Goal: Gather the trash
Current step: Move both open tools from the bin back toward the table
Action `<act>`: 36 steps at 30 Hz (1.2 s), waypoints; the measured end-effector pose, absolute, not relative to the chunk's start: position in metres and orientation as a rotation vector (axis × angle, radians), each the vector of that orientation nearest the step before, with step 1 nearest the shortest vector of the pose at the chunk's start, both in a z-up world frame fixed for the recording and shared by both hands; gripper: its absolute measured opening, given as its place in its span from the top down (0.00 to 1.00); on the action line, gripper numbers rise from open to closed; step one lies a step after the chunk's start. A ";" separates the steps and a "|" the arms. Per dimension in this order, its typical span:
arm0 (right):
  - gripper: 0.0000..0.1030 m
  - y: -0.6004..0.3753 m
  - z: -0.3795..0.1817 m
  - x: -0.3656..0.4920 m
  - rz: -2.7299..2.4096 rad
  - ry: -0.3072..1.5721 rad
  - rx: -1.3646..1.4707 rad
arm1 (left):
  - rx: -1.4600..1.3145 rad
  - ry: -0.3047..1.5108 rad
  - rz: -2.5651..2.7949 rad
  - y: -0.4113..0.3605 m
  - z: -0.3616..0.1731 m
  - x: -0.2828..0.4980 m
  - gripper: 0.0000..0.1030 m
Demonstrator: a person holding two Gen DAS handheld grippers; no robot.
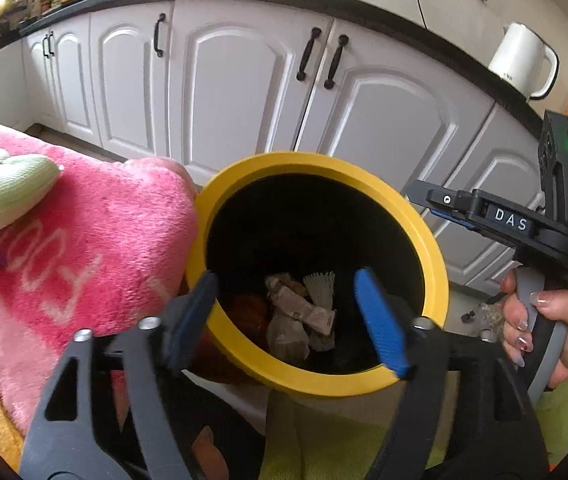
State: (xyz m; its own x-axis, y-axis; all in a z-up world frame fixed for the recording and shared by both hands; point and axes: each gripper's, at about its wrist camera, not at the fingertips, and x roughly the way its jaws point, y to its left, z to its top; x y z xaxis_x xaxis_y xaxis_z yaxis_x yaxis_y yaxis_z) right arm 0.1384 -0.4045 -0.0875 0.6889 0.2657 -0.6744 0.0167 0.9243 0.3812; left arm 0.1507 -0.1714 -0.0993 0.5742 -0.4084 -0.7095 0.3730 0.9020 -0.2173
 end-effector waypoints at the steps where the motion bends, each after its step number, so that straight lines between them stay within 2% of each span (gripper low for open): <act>1: 0.46 -0.405 -0.086 0.138 0.141 0.800 0.376 | -0.051 0.835 -0.458 -0.170 -0.097 0.149 0.28; 4: 0.44 -0.403 -0.081 0.136 0.136 0.785 0.376 | -0.070 0.816 -0.451 -0.164 -0.090 0.146 0.16; 7: 0.42 -0.399 -0.076 0.134 0.140 0.775 0.364 | -0.076 0.784 -0.432 -0.157 -0.082 0.142 0.11; 14: 0.38 -0.384 -0.055 0.124 0.156 0.716 0.319 | -0.093 0.715 -0.368 -0.133 -0.063 0.133 0.11; 36: 0.34 -0.323 -0.022 0.101 0.296 0.660 0.196 | -0.173 0.586 -0.219 -0.064 -0.026 0.116 0.11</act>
State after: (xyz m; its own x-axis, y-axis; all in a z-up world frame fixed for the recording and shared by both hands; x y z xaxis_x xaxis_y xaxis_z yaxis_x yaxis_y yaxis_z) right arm 0.1013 -0.3225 -0.0219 0.7504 0.3306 -0.5724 -0.2070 0.9399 0.2714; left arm 0.1161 -0.0637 -0.0257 0.8113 -0.2527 -0.5272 0.1551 0.9625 -0.2227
